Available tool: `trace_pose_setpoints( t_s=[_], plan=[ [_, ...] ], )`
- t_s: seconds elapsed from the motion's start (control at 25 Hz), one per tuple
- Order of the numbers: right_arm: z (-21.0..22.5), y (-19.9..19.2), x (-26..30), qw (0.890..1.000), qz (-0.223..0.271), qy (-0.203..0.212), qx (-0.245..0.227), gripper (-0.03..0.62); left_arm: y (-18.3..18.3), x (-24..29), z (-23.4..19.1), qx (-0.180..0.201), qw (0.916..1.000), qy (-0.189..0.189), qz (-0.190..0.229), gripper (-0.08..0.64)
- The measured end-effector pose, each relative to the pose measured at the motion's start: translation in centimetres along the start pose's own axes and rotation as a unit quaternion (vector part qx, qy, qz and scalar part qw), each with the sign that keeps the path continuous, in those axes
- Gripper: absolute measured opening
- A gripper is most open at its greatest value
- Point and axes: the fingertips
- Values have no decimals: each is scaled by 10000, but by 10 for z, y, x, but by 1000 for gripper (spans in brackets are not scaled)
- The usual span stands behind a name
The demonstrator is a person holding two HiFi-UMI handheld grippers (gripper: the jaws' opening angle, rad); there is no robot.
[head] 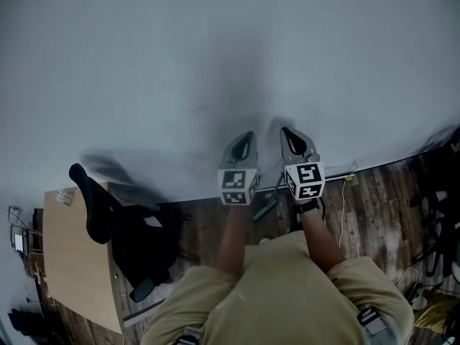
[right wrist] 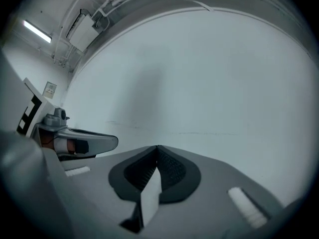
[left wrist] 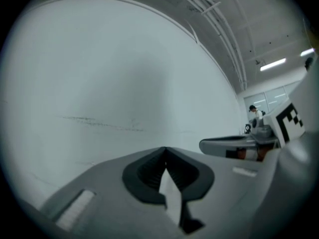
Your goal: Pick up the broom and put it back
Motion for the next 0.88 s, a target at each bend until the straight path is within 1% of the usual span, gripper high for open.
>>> trace_pose_setpoints(
  t_s=[0.2, 0.36, 0.68, 0.88],
  plan=[
    [-18, 9, 5, 9999, 43, 113, -34, 6, 4, -7, -12, -51, 9999, 65, 115, 3],
    [-20, 13, -3, 9999, 88, 88, -33, 6, 3, -15, -13, -141, 9997, 115, 144, 3],
    [-38, -12, -4, 9998, -154, 123, -2, 6, -26, -29, -31, -438, 9988, 218, 55, 3],
    [-53, -29, 16, 9998, -184, 26, 75, 5, -39, -27, -58, -424, 9988, 18, 232, 3]
  ],
)
Point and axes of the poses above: the fingertips, and each gripper's own axes: x forward along the fingers, z to its right, y out of its top, and after that the axes turned 3 degrees about -x, right-handed
